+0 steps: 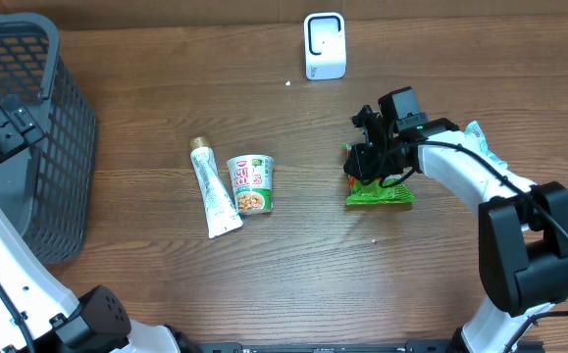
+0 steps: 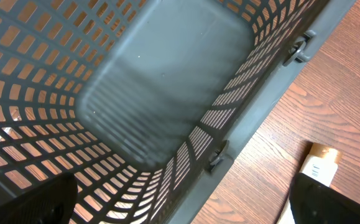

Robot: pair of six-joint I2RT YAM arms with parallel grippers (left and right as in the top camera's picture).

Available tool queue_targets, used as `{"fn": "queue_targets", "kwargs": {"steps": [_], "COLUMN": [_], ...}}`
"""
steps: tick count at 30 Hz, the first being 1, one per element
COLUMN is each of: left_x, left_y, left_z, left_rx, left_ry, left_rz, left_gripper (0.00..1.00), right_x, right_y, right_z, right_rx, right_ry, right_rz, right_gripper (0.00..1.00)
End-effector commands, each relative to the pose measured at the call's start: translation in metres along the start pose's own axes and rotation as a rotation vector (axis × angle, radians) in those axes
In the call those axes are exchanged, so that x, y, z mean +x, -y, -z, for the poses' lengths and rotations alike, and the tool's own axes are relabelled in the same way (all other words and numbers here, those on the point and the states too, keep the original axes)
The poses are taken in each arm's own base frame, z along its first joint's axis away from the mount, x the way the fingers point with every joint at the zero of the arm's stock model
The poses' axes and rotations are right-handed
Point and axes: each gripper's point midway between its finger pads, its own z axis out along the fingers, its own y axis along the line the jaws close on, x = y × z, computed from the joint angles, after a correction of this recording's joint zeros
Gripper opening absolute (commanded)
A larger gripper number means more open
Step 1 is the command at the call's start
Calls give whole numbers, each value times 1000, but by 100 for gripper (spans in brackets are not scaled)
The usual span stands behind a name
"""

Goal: Scan the item barcode

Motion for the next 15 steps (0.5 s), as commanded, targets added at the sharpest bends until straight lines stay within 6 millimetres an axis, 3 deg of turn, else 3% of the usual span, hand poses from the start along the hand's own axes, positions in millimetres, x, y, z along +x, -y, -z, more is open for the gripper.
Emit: {"fn": "queue_targets", "kwargs": {"steps": [1, 3, 6, 12, 15], "left_x": [-3, -3, -3, -3, -3], "left_y": [1, 1, 1, 1, 0], "left_z": [8, 8, 8, 8, 8], "left_rx": [5, 5, 6, 5, 4], "left_ry": [26, 26, 26, 26, 26], "left_rz": [0, 0, 0, 0, 2], "left_gripper": [100, 100, 100, 100, 100], "right_x": [-3, 20, 36, 30, 6], "right_y": [14, 46, 49, 47, 61], "right_z": [4, 2, -4, -3, -2], "right_rx": [79, 244, 241, 230, 320], "right_ry": [0, -90, -164, -174, -98], "right_rz": [-21, -27, 15, 228, 306], "right_gripper": [20, 20, 20, 24, 25]}}
